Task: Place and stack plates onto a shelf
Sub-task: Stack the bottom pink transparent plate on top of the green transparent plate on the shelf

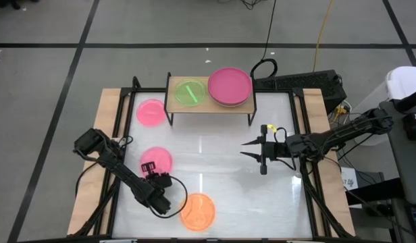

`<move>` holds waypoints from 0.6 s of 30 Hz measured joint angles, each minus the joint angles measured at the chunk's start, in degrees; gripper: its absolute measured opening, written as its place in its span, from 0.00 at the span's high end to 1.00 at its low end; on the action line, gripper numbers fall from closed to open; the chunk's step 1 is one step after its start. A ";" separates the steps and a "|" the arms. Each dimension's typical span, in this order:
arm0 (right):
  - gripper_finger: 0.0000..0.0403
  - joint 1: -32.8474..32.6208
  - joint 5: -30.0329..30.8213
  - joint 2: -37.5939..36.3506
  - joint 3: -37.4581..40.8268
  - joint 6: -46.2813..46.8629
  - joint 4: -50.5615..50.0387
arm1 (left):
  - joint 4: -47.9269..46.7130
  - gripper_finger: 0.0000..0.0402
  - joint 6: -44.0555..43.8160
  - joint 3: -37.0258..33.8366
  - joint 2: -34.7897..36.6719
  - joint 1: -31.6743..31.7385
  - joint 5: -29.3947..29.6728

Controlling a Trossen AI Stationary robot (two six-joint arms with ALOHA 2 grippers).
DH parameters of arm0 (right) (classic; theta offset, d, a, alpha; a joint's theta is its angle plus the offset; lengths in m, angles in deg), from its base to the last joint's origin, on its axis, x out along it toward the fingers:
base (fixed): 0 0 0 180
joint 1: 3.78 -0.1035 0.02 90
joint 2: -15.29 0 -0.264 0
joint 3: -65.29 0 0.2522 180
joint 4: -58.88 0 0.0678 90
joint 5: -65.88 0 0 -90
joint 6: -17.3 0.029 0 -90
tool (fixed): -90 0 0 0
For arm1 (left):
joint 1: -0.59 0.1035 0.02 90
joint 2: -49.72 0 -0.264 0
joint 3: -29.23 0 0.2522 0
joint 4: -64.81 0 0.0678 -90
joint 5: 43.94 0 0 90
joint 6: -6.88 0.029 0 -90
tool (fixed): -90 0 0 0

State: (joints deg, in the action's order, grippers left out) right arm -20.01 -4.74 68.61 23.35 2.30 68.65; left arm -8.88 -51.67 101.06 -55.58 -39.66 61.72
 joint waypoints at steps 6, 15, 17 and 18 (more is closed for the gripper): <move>0.70 0.00 0.00 0.00 0.00 -0.02 0.02 | -2.68 0.98 1.19 2.32 -0.39 0.30 1.82; 0.70 0.00 0.00 0.00 0.00 -0.11 0.20 | -25.40 0.99 6.91 19.48 -0.28 2.16 16.51; 0.70 0.00 0.00 0.00 0.00 -0.17 0.22 | -30.27 0.99 8.06 23.52 -0.23 2.81 22.99; 0.70 0.00 0.02 0.00 0.00 -0.20 0.21 | -30.27 0.99 10.18 24.81 0.02 3.37 26.30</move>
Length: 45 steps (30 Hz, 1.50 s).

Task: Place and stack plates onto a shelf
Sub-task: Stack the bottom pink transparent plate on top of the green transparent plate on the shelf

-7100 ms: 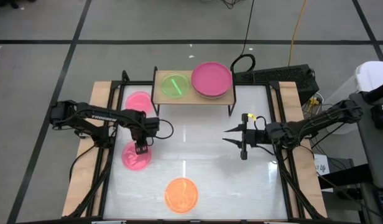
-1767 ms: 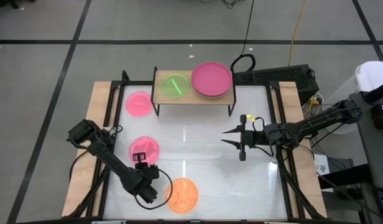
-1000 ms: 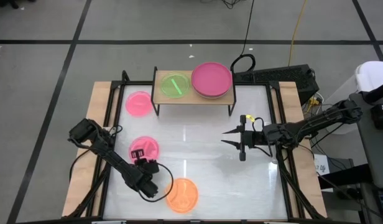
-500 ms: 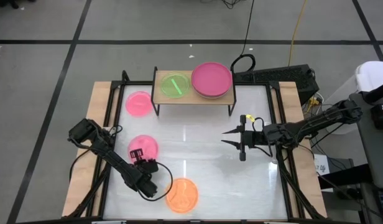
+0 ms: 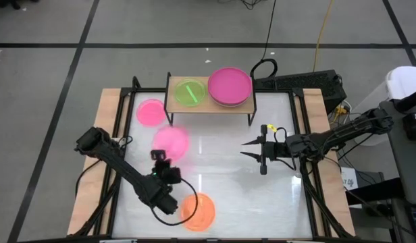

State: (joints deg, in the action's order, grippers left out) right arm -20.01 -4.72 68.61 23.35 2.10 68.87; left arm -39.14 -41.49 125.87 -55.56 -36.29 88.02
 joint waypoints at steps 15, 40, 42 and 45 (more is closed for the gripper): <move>0.70 0.00 -0.04 0.02 0.00 1.95 -0.39 | 11.58 0.99 41.13 1.62 12.43 28.28 14.74; 0.70 0.00 -0.02 0.02 0.00 0.98 -0.48 | 36.29 0.99 73.68 1.60 12.44 52.41 -9.91; 0.70 0.00 -0.02 0.02 0.00 1.06 -0.45 | 36.48 0.99 73.67 1.60 12.46 53.08 -11.73; 0.70 0.00 -0.02 0.02 0.00 1.97 -0.52 | 37.70 0.99 73.58 0.25 12.48 54.21 -13.95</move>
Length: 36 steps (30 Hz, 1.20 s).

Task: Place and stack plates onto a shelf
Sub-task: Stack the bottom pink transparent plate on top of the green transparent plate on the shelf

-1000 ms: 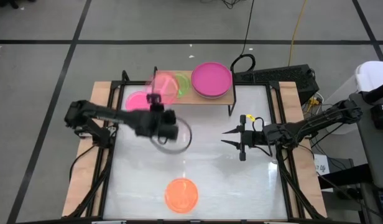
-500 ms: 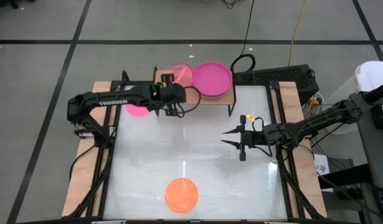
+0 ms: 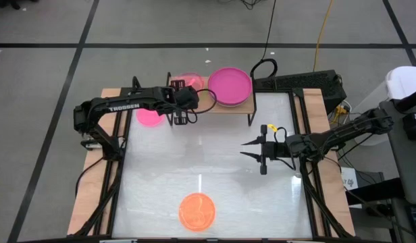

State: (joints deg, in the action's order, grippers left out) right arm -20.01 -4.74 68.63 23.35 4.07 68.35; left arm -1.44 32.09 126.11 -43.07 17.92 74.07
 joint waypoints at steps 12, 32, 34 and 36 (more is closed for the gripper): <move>0.70 0.00 0.00 0.00 0.00 0.41 -1.09 | 5.56 0.98 0.63 -6.36 -0.02 1.78 -0.05; 0.70 0.00 0.02 0.00 0.00 0.11 -1.22 | 5.48 0.62 -0.26 -4.06 0.77 0.34 0.20; 0.70 0.00 0.06 0.00 0.00 -0.28 -1.22 | 6.02 0.61 0.46 -2.87 1.73 -0.92 0.28; 0.70 0.00 0.13 0.00 0.00 -0.86 -1.15 | 6.02 0.61 1.66 -1.88 2.85 -2.06 0.32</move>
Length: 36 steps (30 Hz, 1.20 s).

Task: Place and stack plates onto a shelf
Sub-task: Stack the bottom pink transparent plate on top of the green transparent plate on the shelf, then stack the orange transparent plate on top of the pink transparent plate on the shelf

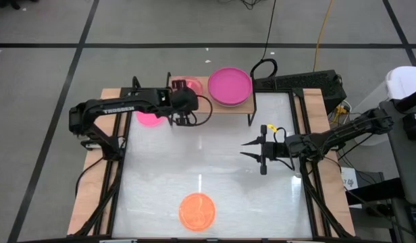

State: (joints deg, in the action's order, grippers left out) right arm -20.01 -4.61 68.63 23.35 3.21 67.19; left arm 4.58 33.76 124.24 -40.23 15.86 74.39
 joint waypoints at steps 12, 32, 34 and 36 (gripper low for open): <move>0.70 0.01 -2.28 -0.02 -0.02 -0.32 -1.67 | -0.20 0.61 -13.92 2.43 13.82 -9.31 -1.77; 0.67 -6.75 -10.74 22.00 -9.84 -6.54 -3.94 | 68.64 0.61 -24.26 -49.23 37.07 -29.18 1.44; 0.67 -7.52 -10.80 26.04 -11.71 -7.70 -3.94 | 75.80 0.61 -23.77 -52.93 37.06 -29.41 4.35; 0.67 -8.30 -10.82 29.82 -13.19 -9.19 -3.92 | 82.91 0.61 -23.16 -56.02 36.87 -29.12 6.30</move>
State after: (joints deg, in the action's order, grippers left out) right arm -28.31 -15.43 98.45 10.16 -5.98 63.28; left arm 87.49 10.60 68.22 -3.36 -13.26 80.69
